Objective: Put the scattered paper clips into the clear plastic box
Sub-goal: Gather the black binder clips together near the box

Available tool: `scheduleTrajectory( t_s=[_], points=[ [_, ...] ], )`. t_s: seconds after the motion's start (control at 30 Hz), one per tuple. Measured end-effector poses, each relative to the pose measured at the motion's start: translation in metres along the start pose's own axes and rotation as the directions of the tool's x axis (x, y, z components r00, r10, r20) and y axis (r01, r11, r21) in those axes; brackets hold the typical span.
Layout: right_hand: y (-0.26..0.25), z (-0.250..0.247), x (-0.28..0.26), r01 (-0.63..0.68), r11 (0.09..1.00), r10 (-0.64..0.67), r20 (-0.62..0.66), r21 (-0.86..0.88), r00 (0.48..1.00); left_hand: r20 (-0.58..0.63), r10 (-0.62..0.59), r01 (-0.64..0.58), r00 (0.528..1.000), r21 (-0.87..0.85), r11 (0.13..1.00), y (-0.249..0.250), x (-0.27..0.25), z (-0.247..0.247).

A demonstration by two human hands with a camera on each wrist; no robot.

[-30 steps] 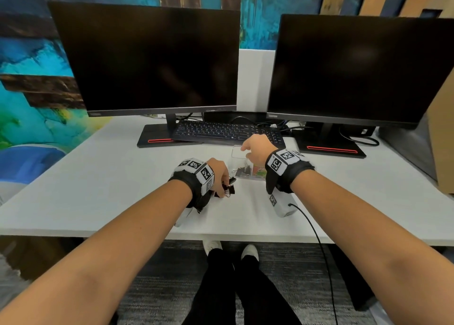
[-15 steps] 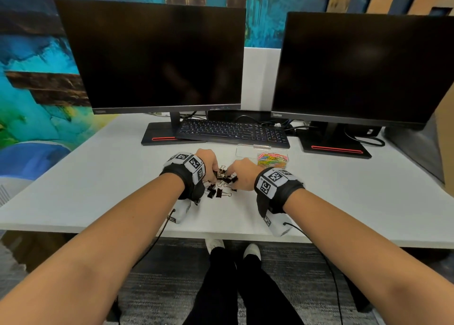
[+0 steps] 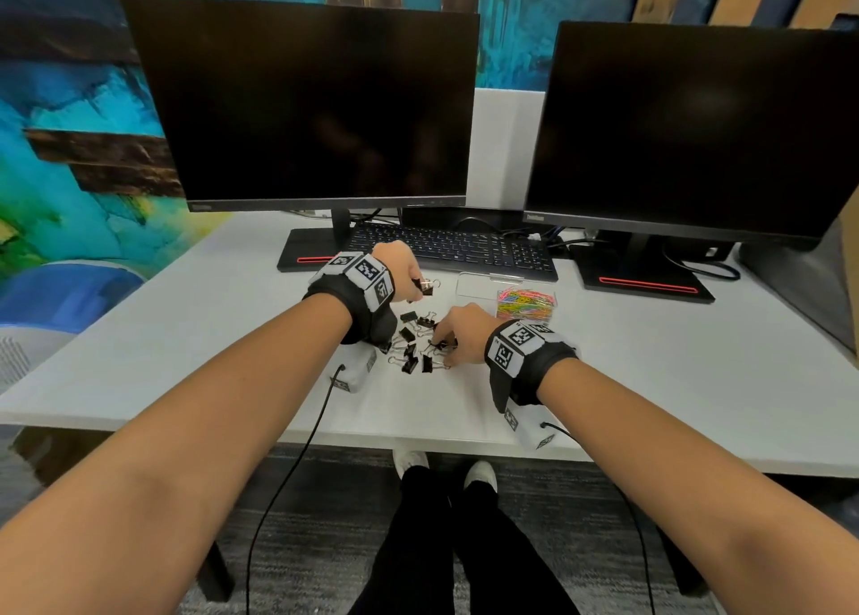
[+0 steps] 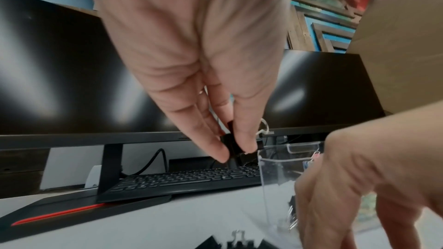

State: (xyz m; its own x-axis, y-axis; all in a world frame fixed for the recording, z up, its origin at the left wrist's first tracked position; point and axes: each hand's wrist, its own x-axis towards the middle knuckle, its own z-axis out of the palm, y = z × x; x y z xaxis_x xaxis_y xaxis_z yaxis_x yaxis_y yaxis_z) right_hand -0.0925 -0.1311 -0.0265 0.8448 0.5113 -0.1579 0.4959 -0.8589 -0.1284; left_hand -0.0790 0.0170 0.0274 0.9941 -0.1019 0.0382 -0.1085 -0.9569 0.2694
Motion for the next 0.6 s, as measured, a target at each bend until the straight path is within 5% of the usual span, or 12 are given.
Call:
scheduleTrajectory(
  t_s=[0.2, 0.6],
  points=[
    [0.003, -0.003, -0.006, -0.047, 0.999, 0.047, 0.002, -0.007, 0.999, -0.116, 0.012, -0.03, 0.993, -0.152, 0.988, 0.035, 0.008, -0.004],
    [0.009, 0.0, -0.004, -0.083, 0.995, 0.08, -0.054, -0.055, 0.995, -0.134, -0.028, -0.026, 0.991, -0.385, 0.922, 0.062, 0.027, 0.032]
  ],
)
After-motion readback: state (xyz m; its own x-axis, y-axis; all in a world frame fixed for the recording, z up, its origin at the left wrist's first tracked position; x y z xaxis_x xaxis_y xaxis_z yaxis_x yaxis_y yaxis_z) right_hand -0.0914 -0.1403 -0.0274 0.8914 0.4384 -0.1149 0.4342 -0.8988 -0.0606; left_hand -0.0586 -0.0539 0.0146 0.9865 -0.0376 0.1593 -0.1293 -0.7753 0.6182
